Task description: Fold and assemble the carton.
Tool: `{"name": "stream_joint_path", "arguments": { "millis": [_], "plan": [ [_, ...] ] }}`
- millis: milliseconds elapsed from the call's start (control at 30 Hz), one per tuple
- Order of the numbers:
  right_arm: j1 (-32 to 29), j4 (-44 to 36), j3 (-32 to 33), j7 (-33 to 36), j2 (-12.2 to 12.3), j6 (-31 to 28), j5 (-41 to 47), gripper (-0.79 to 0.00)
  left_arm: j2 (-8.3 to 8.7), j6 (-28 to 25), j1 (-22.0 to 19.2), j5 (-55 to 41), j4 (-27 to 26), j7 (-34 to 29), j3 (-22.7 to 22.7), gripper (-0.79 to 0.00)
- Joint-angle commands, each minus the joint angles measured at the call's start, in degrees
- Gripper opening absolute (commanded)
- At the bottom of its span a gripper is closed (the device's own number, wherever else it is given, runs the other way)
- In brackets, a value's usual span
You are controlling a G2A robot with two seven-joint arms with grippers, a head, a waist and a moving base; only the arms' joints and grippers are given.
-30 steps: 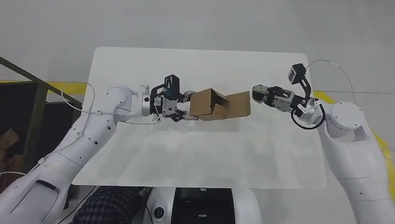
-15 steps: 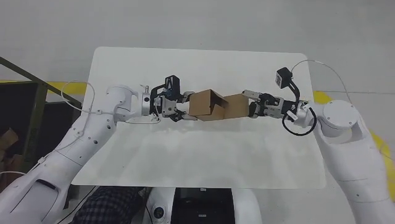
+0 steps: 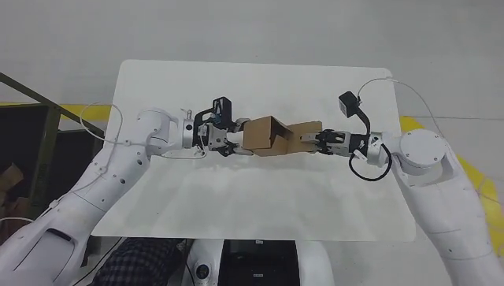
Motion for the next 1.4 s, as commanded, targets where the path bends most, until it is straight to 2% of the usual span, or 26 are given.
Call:
{"name": "stream_joint_path", "arguments": {
  "millis": [0,67,100,233,533,867,1233,1367],
  "plan": [
    [-0.1,0.1,0.0,0.1,0.0,-0.6,0.6,-0.785,0.15,0.0,0.0,-0.7,-0.2,0.7,0.2,-0.523],
    [-0.3,0.4,-0.1,0.3,-0.1,-1.7,1.9,-0.785,0.36,0.0,0.0,-1.5,-0.3,1.6,0.3,-0.394],
    [-0.4,0.5,-0.2,0.4,-0.1,-2.3,2.4,-0.785,0.48,0.0,0.0,-1.9,-0.4,2.0,0.5,-0.262],
    [-0.7,1.5,-1.0,0.8,-0.3,-4.1,4.8,-0.785,0.97,0.0,-0.3,-3.4,-0.4,3.4,1.3,-0.092],
    [-0.5,3.2,-2.8,1.2,-0.7,-6.6,8.1,-0.785,2.07,0.0,-1.7,-5.5,0.1,6.5,3.5,-0.151],
    [-0.2,3.7,-3.7,1.6,-0.8,-8.3,8.7,-0.785,3.41,0.0,-3.6,-8.1,-0.2,9.7,7.0,-0.354],
    [0.6,4.2,-3.8,1.2,-0.7,-9.0,7.9,-0.785,4.87,0.0,-5.7,-9.5,-0.3,12.0,10.5,-0.363],
    [1.0,4.5,-4.1,1.2,-0.7,-9.1,7.7,-0.785,5.28,0.0,-6.3,-9.8,-0.2,12.9,11.7,-0.406]
  ]
}}
